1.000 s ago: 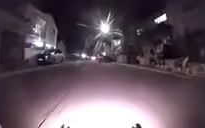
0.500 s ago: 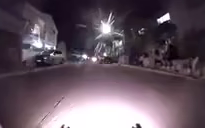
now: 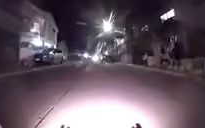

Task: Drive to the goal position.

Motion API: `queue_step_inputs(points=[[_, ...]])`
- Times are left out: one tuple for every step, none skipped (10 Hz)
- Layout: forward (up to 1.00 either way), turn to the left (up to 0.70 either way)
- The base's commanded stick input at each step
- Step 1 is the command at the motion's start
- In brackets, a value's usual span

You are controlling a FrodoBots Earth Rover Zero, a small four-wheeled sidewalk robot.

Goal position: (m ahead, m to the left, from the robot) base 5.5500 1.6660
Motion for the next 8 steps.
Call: queue_step_inputs(points=[[0.85, 0.00], [0.85, 0.00], [0.85, 0.00], [0.85, 0.00], [0.85, 0.00], [0.85, 0.00], [0.85, 0.00], [0.85, 0.00]])
